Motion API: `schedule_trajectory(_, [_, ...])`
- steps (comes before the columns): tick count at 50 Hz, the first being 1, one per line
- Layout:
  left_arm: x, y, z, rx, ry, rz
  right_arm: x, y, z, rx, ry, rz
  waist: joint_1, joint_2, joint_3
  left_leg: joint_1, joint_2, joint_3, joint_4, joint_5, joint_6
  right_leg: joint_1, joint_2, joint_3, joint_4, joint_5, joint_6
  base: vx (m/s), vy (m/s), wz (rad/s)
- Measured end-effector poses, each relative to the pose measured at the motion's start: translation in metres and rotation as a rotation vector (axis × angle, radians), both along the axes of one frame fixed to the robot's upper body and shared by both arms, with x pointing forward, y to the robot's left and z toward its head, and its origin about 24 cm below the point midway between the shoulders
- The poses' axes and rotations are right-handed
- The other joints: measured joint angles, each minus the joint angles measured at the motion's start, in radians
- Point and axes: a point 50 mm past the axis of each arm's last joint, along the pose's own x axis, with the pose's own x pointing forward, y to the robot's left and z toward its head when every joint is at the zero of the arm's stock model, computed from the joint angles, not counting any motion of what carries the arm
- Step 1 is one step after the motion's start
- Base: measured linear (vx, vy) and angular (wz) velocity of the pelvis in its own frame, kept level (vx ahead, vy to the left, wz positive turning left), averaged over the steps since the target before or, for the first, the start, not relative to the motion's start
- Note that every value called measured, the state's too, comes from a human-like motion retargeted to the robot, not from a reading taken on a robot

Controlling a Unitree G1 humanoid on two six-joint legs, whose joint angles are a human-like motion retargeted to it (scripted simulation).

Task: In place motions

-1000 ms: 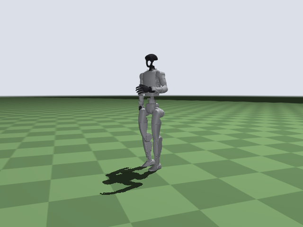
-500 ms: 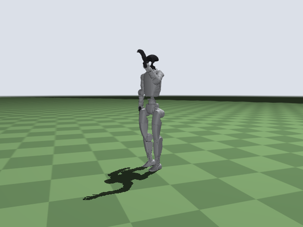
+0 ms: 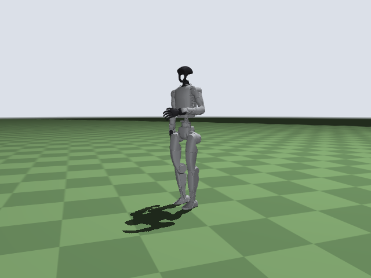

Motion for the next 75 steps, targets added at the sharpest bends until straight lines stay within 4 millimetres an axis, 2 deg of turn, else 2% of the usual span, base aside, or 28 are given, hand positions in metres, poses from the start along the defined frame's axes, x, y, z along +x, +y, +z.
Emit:
schedule_trajectory(2, [-0.016, -0.013, -0.037, -0.171, 0.353, -0.129, 0.0, 0.001, 0.0, 0.004, -0.003, 0.008, 0.011, -0.004, 0.005, 0.002, 0.0, 0.003, 0.0, 0.0, -0.001, 0.004, -0.001, 0.002, 0.0, -0.001, 0.0, 0.0, 0.0, 0.0])
schedule_trajectory(3, [-0.02, -0.017, -0.045, -0.259, 0.423, -0.141, -0.001, 0.001, 0.0, 0.007, -0.004, 0.011, 0.017, -0.006, 0.008, 0.002, 0.001, 0.004, 0.0, 0.001, -0.001, 0.006, -0.001, 0.003, 0.0, -0.002, -0.001, 0.0, 0.0, 0.0])
schedule_trajectory(5, [-0.02, -0.015, -0.047, -0.338, 0.399, -0.062, -0.001, 0.001, 0.0, 0.012, -0.003, 0.012, 0.029, -0.008, 0.012, 0.002, 0.001, 0.005, 0.001, 0.002, -0.003, 0.01, -0.003, 0.003, 0.0, -0.002, 0.001, 0.0, 0.0, 0.0])
schedule_trajectory(8, [-0.008, 0.01, -0.021, -0.228, 0.123, 0.083, -0.003, 0.001, 0.0, 0.018, 0.003, -0.002, 0.044, -0.01, 0.013, 0.001, 0.003, 0.001, 0.001, 0.004, -0.005, 0.011, -0.008, 0.003, 0.002, -0.002, 0.005, 0.0, 0.0, 0.0])
schedule_trajectory(11, [0.002, 0.033, 0.017, -0.159, -0.202, 0.255, -0.005, 0.001, 0.0, 0.019, 0.007, -0.012, 0.044, -0.013, 0.007, -0.004, 0.002, -0.007, 0.002, 0.006, -0.005, 0.008, -0.009, -0.005, 0.003, 0.0, 0.005, 0.0, 0.0, 0.0])
schedule_trajectory(13, [0.004, 0.045, 0.05, -0.188, -0.466, 0.361, -0.006, 0.0, 0.0, 0.018, 0.012, -0.014, 0.042, -0.014, 0.003, -0.008, 0.0, -0.013, 0.003, 0.007, -0.005, 0.005, -0.009, -0.011, 0.003, 0.001, 0.004, 0.0, 0.01, 0.09])
schedule_trajectory(16, [-0.005, 0.062, 0.094, -0.274, -0.862, 0.486, -0.006, 0.0, 0.0, 0.017, 0.014, -0.014, 0.032, -0.016, -0.003, -0.012, -0.004, -0.025, 0.003, 0.009, -0.005, 0.003, -0.008, -0.024, 0.001, 0.003, 0.001, -0.01, 0.01, 0.23])
schedule_trajectory(18, [-0.012, 0.073, 0.113, -0.33, -1.049, 0.575, -0.005, 0.0, 0.0, 0.017, 0.012, -0.013, 0.019, -0.018, -0.006, -0.015, -0.008, -0.038, 0.004, 0.011, -0.004, 0.004, -0.007, -0.037, -0.001, 0.004, -0.002, -0.01, 0.01, 0.34])
schedule_trajectory(20, [-0.016, 0.083, 0.123, -0.382, -1.144, 0.665, -0.005, 0.001, 0.0, 0.017, 0.008, -0.012, 0.002, -0.019, -0.011, -0.017, -0.014, -0.054, 0.005, 0.013, -0.003, 0.008, -0.005, -0.055, -0.007, 0.005, -0.007, 0.0, 0.0, 0.41])
schedule_trajectory(23, [-0.007, 0.098, 0.119, -0.501, -1.068, 0.802, -0.003, 0.002, 0.0, 0.017, 0.002, 0.005, -0.018, -0.019, -0.017, -0.02, -0.019, -0.07, 0.007, 0.015, -0.001, 0.011, -0.005, -0.071, -0.011, 0.006, -0.009, 0.0, 0.0, 0.21])
schedule_trajectory(25, [0.007, 0.106, 0.105, -0.602, -0.884, 0.866, -0.003, 0.002, 0.0, 0.017, 0.002, 0.015, -0.021, -0.018, -0.022, -0.021, -0.02, -0.073, 0.007, 0.015, -0.001, 0.011, -0.004, -0.074, -0.012, 0.006, -0.01, 0.0, 0.0, 0.0])
schedule_trajectory(27, [0.025, 0.109, 0.078, -0.706, -0.623, 0.916, -0.005, 0.002, 0.0, 0.016, 0.006, 0.022, -0.019, -0.018, -0.027, -0.02, -0.021, -0.072, 0.008, 0.015, 0.0, 0.013, -0.004, -0.073, -0.012, 0.006, -0.011, 0.0, 0.0, 0.0])
schedule_trajectory(30, [0.049, 0.101, 0.041, -0.873, -0.264, 0.877, -0.007, 0.002, 0.0, 0.016, 0.009, 0.021, -0.012, -0.02, -0.029, -0.018, -0.021, -0.069, 0.009, 0.015, 0.0, 0.016, -0.004, -0.07, -0.011, 0.006, -0.012, 0.0, 0.0, 0.0])
schedule_trajectory(33, [0.057, 0.097, 0.038, -0.93, -0.175, 0.777, -0.004, 0.002, 0.0, 0.021, 0.005, 0.017, -0.019, -0.021, -0.022, -0.016, -0.019, -0.071, 0.008, 0.016, 0.0, 0.018, -0.005, -0.07, -0.009, 0.006, -0.011, 0.0, 0.0, 0.0])
schedule_trajectory(35, [0.056, 0.1, 0.052, -0.857, -0.278, 0.771, -0.003, 0.001, 0.0, 0.017, -0.002, 0.011, -0.024, -0.018, -0.017, -0.016, -0.016, -0.07, 0.007, 0.017, 0.0, 0.016, -0.004, -0.069, -0.007, 0.007, -0.008, 0.0, 0.0, 0.0])
schedule_trajectory(39, [0.051, 0.094, 0.103, -0.567, -0.643, 0.711, -0.002, 0.001, 0.0, 0.015, -0.005, -0.008, -0.017, -0.022, -0.01, -0.015, -0.012, -0.052, 0.007, 0.015, -0.001, 0.012, -0.005, -0.054, -0.005, 0.003, -0.002, -0.02, -0.02, -0.22])
schedule_trajectory(42, [0.045, 0.072, 0.143, -0.41, -0.928, 0.555, -0.003, 0.002, 0.0, 0.024, 0.004, -0.016, 0.005, -0.026, -0.006, -0.013, -0.005, -0.028, 0.005, 0.013, -0.003, 0.01, -0.006, -0.03, -0.003, -0.001, 0.003, -0.02, -0.03, -0.39])
schedule_trajectory(45, [0.035, 0.045, 0.174, -0.324, -1.154, 0.374, -0.002, 0.002, 0.0, 0.023, -0.002, -0.018, 0.003, -0.028, -0.005, -0.013, -0.003, -0.024, 0.005, 0.013, -0.002, 0.007, -0.006, -0.026, -0.002, -0.002, 0.005, 0.0, 0.0, -0.07])
schedule_trajectory(48, [0.023, 0.023, 0.194, -0.251, -1.329, 0.191, -0.001, 0.002, -0.001, 0.021, -0.011, -0.013, -0.01, -0.026, -0.006, -0.014, -0.002, -0.023, 0.005, 0.013, -0.001, 0.004, -0.004, -0.028, -0.003, -0.003, 0.005, 0.0, 0.0, 0.0])
schedule_trajectory(51, [0.014, 0.002, 0.203, -0.159, -1.44, 0.019, -0.001, 0.002, -0.001, 0.02, -0.01, -0.008, -0.014, -0.024, -0.01, -0.014, -0.001, -0.014, 0.003, 0.011, 0.0, 0.001, 0.0, -0.022, -0.004, -0.004, 0.003, 0.0, 0.0, 0.0])
schedule_trajectory(53, [0.018, -0.011, 0.202, -0.028, -1.391, -0.091, 0.0, 0.002, -0.001, 0.02, -0.008, -0.008, -0.013, -0.024, -0.012, -0.013, 0.0, -0.009, 0.003, 0.009, 0.001, 0.0, 0.002, -0.018, -0.004, -0.005, 0.003, 0.0, 0.0, 0.0])
schedule_trajectory(55, [0.038, -0.022, 0.186, 0.187, -1.165, -0.153, 0.0, 0.003, -0.001, 0.019, -0.006, -0.006, -0.014, -0.023, -0.014, -0.011, 0.0, -0.006, 0.003, 0.008, 0.002, 0.001, 0.003, -0.015, -0.004, -0.005, 0.002, 0.0, 0.0, 0.0])
schedule_trajectory(58, [0.064, -0.018, 0.156, 0.456, -0.81, -0.131, 0.001, 0.004, -0.001, 0.019, -0.008, -0.004, -0.02, -0.023, -0.013, -0.005, 0.0, -0.004, 0.003, 0.006, 0.004, 0.005, 0.005, -0.015, -0.004, -0.005, -0.003, 0.0, 0.0, 0.0])
schedule_trajectory(60, [0.067, -0.015, 0.145, 0.523, -0.723, -0.128, 0.003, 0.005, -0.001, 0.021, -0.014, -0.002, -0.028, -0.023, -0.011, 0.0, -0.001, -0.005, 0.002, 0.005, 0.006, 0.007, 0.006, -0.017, -0.004, -0.005, -0.005, 0.0, 0.0, 0.0])
schedule_trajectory(62, [0.063, -0.011, 0.144, 0.474, -0.77, -0.076, 0.005, 0.005, -0.001, 0.02, -0.024, 0.001, -0.04, -0.022, -0.006, 0.004, -0.003, -0.009, 0.002, 0.005, 0.007, 0.009, 0.006, -0.022, -0.005, -0.004, -0.006, 0.0, 0.0, 0.0])
schedule_trajectory(64, [0.056, -0.007, 0.15, 0.362, -0.896, 0.022, 0.007, 0.005, -0.001, 0.018, -0.033, 0.004, -0.047, -0.022, 0.0, 0.007, -0.004, -0.009, 0.002, 0.003, 0.008, 0.011, 0.006, -0.022, -0.005, -0.004, -0.007, 0.0, 0.0, 0.0])
schedule_trajectory(70, [0.017, 0.013, 0.182, -0.005, -1.443, 0.343, 0.001, 0.004, -0.001, 0.017, -0.017, -0.023, -0.001, -0.023, 0.002, 0.015, 0.007, 0.034, -0.002, -0.004, 0.007, 0.009, 0.008, 0.027, -0.001, -0.007, 0.0, 0.01, -0.01, -0.37])
schedule_trajectory(75, [-0.001, 0.029, 0.198, -0.184, -1.638, 0.542, -0.005, 0.003, 0.0, 0.017, -0.002, -0.058, 0.03, -0.022, -0.007, 0.013, 0.015, 0.056, -0.004, -0.008, 0.004, 0.009, 0.009, 0.053, 0.0, -0.009, 0.004, 0.0, 0.0, -0.19])
